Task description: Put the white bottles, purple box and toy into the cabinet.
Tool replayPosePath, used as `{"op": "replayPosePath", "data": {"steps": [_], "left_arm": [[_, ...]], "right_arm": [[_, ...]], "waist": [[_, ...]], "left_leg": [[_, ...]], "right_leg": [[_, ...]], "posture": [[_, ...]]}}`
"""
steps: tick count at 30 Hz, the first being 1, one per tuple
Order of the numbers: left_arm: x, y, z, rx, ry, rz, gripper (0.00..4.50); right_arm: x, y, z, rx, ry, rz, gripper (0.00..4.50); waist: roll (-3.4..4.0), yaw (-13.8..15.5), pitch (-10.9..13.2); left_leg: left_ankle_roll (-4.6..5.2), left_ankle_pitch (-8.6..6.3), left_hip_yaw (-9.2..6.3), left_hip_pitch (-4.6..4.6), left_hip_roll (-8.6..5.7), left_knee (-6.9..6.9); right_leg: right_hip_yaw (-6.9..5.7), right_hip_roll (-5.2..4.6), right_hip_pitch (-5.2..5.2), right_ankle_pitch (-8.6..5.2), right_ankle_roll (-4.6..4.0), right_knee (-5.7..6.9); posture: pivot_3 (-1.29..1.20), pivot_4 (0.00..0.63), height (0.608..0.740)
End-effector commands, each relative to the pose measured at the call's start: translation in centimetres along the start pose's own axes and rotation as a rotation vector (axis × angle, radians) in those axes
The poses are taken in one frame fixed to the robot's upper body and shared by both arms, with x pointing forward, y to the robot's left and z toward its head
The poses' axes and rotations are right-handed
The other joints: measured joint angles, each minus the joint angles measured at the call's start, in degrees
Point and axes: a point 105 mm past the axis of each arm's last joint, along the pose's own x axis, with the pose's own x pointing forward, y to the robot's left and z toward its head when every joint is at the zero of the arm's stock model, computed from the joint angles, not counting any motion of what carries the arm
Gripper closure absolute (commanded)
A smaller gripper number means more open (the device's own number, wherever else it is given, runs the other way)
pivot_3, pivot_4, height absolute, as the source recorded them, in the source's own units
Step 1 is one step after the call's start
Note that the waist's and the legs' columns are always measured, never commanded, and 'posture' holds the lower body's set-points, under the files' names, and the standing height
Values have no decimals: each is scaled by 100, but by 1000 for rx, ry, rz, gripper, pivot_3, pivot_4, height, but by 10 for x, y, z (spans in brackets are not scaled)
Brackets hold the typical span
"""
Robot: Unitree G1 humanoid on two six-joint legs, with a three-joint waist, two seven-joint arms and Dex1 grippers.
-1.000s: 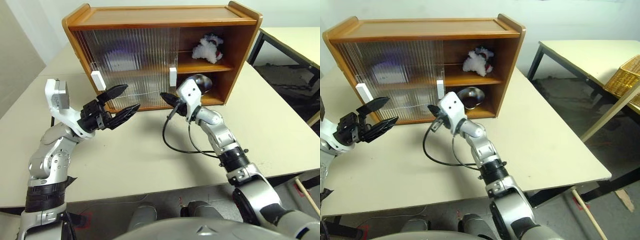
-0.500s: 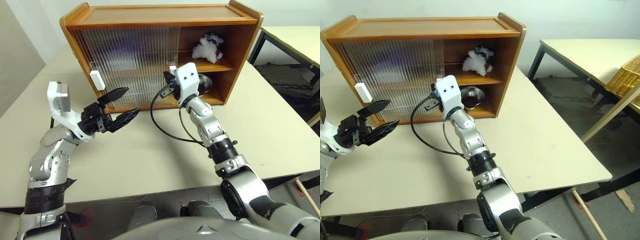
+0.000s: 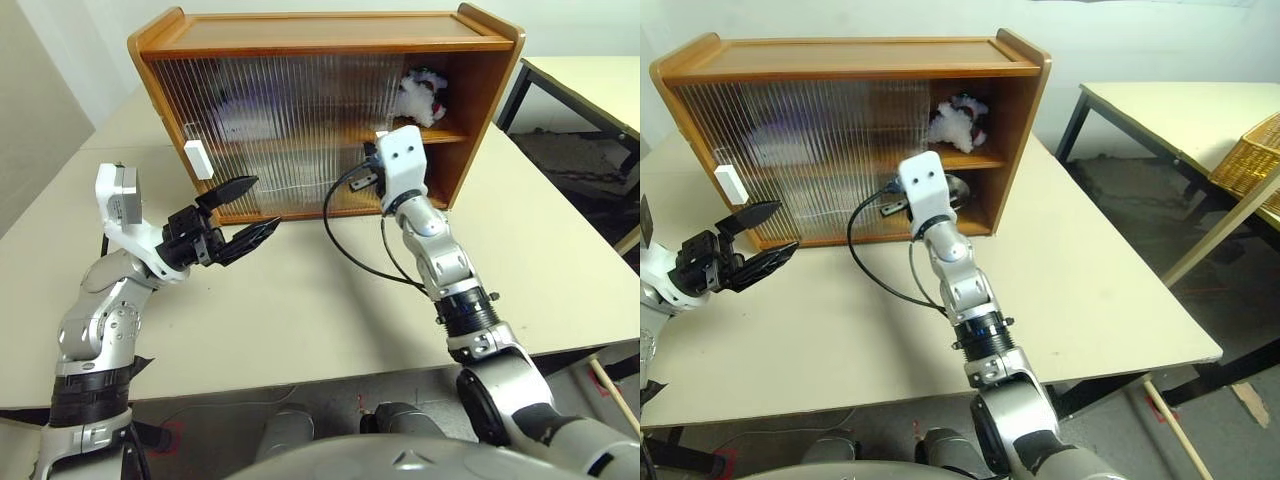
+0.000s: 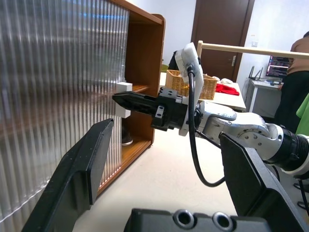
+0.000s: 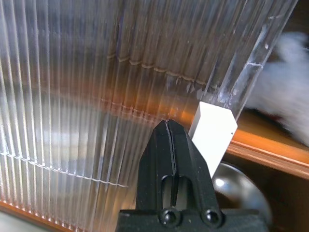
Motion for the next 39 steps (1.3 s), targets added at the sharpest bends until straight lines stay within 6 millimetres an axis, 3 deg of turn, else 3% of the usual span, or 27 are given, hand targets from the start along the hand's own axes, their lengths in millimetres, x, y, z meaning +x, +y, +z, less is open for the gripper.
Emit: {"op": "replayPosePath", "data": {"steps": [1,16,30,33,39], "left_arm": [[4,0,-2,3,7,-20,0],[5,2,-1,5,0,-22,0],[7,2,-1,8,-2,-24,0],[7,2,-1,8,-3,-26,0],[8,3,0,-1,-20,-20,0]], "right_arm": [[-8,-23,-8,-20,31,-85,4485],[-13,-75,-31,-62,95,-276,4485],[-16,-123,-28,-131,61,-437,4485],[-16,-123,-28,-138,54,-427,4485],[-18,-100,-21,-106,-17,-294,4485]], "waist": [[0,-6,0],[1,-52,1],[3,-49,2],[4,-39,2],[6,-56,4]], "left_leg": [[0,0,1,0,0,0],[3,2,1,2,0,-1],[20,12,-4,0,3,-1],[27,16,-8,-1,5,-1],[27,16,-4,-5,-5,0]], "right_leg": [[1,1,-1,0,0,0],[3,21,-2,6,16,-1],[7,19,-2,20,25,-1],[10,11,-1,25,31,-1],[13,-7,-1,20,22,-3]], "posture": [[-7,0,740],[-12,0,740],[-14,0,740],[-14,0,740],[-14,0,740]]}}
